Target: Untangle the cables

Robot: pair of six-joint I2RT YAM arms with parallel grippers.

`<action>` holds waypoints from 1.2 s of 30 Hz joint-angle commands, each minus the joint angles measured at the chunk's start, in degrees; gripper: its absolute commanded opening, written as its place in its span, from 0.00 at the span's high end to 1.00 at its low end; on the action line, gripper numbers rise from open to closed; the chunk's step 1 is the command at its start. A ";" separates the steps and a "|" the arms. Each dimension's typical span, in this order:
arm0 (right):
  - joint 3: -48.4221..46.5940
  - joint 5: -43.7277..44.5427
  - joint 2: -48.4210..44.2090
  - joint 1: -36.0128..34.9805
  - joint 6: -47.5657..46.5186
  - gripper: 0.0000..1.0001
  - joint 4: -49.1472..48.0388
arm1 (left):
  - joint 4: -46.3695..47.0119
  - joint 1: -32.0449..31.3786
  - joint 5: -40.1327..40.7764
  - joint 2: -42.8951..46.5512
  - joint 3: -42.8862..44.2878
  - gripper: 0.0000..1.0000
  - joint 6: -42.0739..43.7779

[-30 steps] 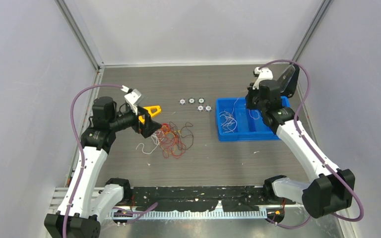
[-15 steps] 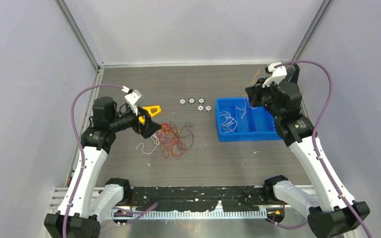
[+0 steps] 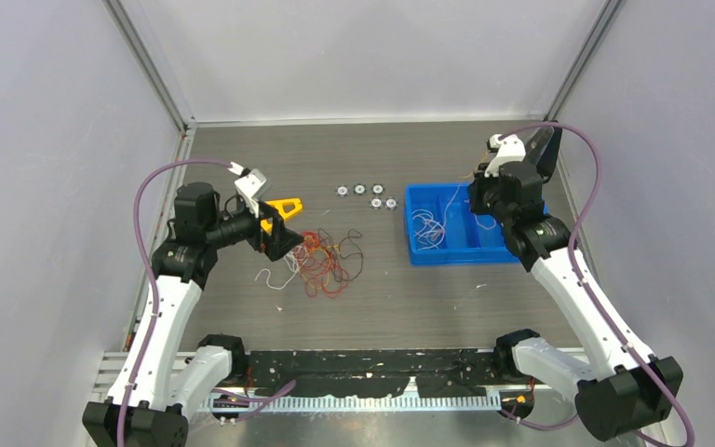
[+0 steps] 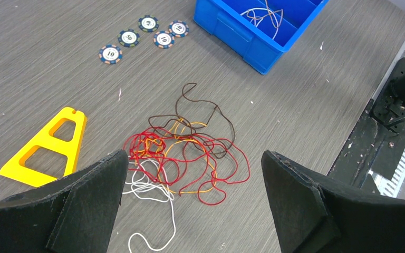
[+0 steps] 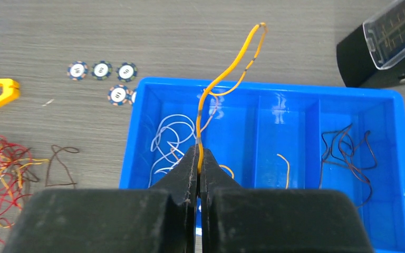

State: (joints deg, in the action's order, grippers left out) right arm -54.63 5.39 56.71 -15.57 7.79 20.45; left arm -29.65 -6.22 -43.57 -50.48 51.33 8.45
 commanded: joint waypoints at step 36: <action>2.22 -1.01 8.35 0.50 7.56 0.95 -9.38 | -1.67 -0.22 1.64 1.42 -0.43 0.00 2.57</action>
State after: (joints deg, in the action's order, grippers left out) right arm -52.88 6.09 62.70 -15.25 9.85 17.45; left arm -31.24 -6.26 -42.44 -50.30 51.29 9.74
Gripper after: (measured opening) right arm 0.063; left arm 0.994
